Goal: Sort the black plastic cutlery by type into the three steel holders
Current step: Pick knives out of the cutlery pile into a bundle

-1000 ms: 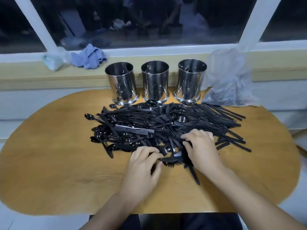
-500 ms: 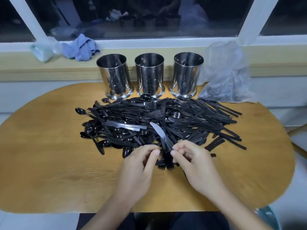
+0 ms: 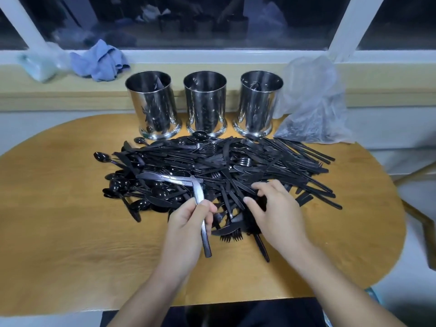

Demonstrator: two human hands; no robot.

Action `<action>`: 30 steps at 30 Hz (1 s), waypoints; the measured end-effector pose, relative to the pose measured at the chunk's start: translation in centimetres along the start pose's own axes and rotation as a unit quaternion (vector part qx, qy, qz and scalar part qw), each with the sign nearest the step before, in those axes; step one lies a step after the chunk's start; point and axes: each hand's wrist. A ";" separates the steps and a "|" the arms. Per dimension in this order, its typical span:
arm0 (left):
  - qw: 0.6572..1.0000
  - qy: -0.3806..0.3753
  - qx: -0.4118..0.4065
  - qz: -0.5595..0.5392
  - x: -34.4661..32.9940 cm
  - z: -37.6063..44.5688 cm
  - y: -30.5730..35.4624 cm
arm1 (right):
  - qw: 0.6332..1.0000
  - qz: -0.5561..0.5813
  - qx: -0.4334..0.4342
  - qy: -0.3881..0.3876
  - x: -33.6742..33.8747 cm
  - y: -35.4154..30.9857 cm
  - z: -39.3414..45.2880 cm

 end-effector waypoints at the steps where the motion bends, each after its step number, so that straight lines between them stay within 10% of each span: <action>1: 1.000 0.002 0.003 -0.009 0.0 -0.1 -0.2 | 1.000 -0.018 0.009 0.003 -0.1 -0.1 0.6; 19: 0.999 -0.024 0.046 -0.014 0.2 -0.1 -1.3 | 0.992 -0.120 0.040 -0.026 -0.3 -0.8 2.4; 30: 0.998 -0.016 0.046 -0.045 -0.6 0.9 -0.9 | 0.958 0.239 -0.122 -0.099 3.8 -1.4 1.3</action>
Point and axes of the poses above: each hand's wrist, its own z-axis towards the middle knuckle, its own x-axis out of the back of the hand, y = z × x, and after that the axes turned 1 degree about z, right-handed
